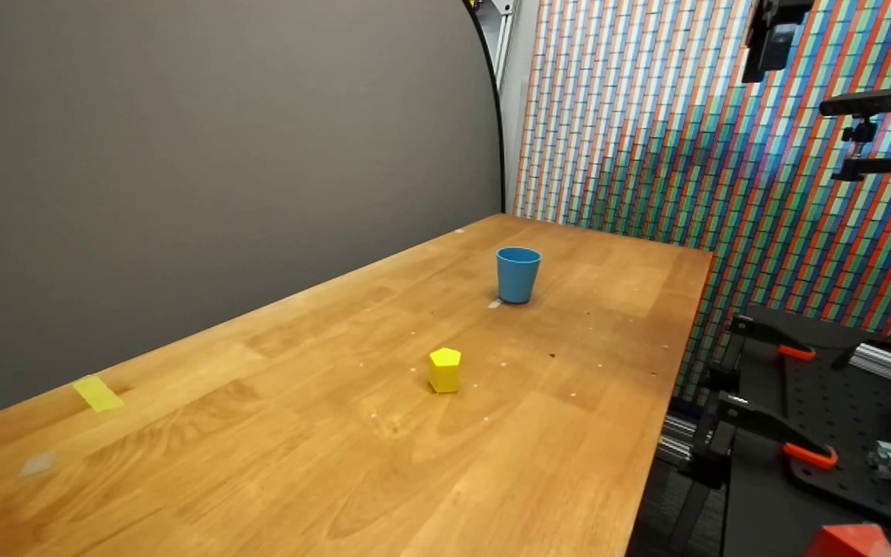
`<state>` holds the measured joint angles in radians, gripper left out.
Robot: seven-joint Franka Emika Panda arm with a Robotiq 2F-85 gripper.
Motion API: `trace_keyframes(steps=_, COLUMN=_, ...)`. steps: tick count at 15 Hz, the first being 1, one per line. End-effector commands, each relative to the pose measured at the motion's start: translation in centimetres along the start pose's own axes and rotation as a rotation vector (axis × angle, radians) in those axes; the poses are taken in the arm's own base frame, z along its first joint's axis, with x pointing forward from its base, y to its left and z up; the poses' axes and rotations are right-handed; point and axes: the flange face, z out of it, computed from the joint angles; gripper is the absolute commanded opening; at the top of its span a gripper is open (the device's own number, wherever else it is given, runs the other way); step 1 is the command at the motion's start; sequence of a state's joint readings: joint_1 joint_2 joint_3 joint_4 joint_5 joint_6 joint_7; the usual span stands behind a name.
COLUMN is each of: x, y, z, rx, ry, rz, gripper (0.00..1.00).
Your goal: Put the yellow block in the blue cup
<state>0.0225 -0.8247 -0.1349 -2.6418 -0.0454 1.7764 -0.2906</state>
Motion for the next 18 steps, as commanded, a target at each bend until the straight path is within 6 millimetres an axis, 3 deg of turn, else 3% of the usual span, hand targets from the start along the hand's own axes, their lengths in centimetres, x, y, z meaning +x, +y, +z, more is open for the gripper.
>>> trace_keyframes(steps=1, x=6.8, y=-3.6, z=0.4, rx=0.063, ry=0.100, rz=-0.049, gripper=1.00)
trace_keyframes(steps=5, x=13.9, y=-9.7, z=2.5, rx=0.091, ry=0.215, rz=-0.153, gripper=1.00)
trace_keyframes(steps=10, x=21.7, y=-17.0, z=8.5, rx=0.089, ry=0.207, rz=-0.264, gripper=1.00)
trace_keyframes(steps=14, x=25.3, y=-20.6, z=14.0, rx=0.065, ry=0.154, rz=-0.342, gripper=1.00)
trace_keyframes(steps=18, x=27.0, y=-22.5, z=18.4, rx=0.089, ry=0.083, rz=-0.368, gripper=1.00)
